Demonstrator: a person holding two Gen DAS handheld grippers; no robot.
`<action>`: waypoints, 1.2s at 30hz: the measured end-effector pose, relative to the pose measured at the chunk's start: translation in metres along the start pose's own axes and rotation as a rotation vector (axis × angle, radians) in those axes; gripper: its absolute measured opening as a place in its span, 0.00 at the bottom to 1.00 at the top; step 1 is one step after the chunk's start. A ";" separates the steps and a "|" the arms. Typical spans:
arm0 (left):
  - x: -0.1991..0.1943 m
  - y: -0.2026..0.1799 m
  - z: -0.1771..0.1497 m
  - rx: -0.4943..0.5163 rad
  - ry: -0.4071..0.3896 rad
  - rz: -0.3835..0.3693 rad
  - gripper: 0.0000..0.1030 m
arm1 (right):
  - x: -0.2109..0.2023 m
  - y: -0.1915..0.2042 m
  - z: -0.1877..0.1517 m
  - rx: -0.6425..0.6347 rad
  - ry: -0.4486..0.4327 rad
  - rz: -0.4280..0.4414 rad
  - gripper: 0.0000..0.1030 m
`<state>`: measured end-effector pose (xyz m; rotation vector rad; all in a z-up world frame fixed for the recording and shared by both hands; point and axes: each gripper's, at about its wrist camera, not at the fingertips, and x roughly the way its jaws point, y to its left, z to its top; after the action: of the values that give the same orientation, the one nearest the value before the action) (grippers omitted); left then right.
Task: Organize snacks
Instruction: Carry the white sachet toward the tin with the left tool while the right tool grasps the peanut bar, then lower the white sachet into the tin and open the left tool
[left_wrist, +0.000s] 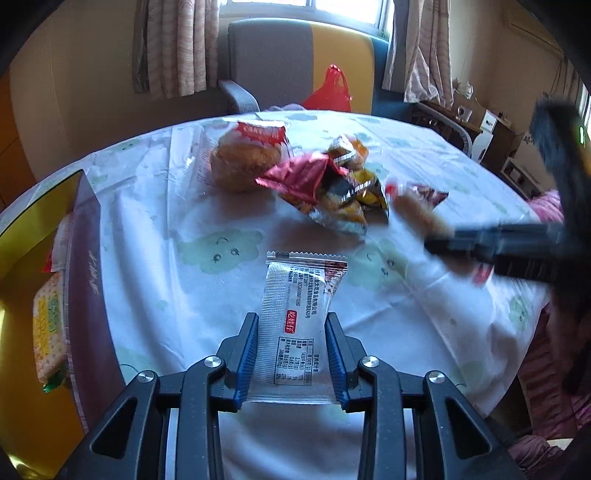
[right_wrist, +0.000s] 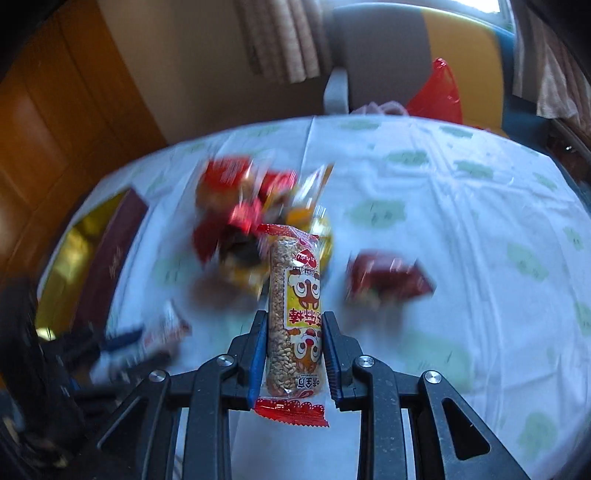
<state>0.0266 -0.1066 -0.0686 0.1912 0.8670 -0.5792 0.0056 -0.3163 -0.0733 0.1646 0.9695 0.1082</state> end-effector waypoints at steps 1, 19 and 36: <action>-0.007 0.002 0.002 -0.007 -0.016 -0.003 0.34 | 0.004 0.003 -0.006 -0.007 0.010 -0.010 0.27; -0.057 0.210 0.036 -0.507 -0.056 0.262 0.34 | 0.020 0.009 -0.019 -0.031 0.033 -0.041 0.28; 0.003 0.249 0.055 -0.554 0.045 0.369 0.42 | 0.021 0.010 -0.017 -0.029 0.036 -0.050 0.28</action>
<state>0.2022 0.0775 -0.0531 -0.1411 0.9758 0.0200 0.0030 -0.3015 -0.0985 0.1122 1.0067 0.0790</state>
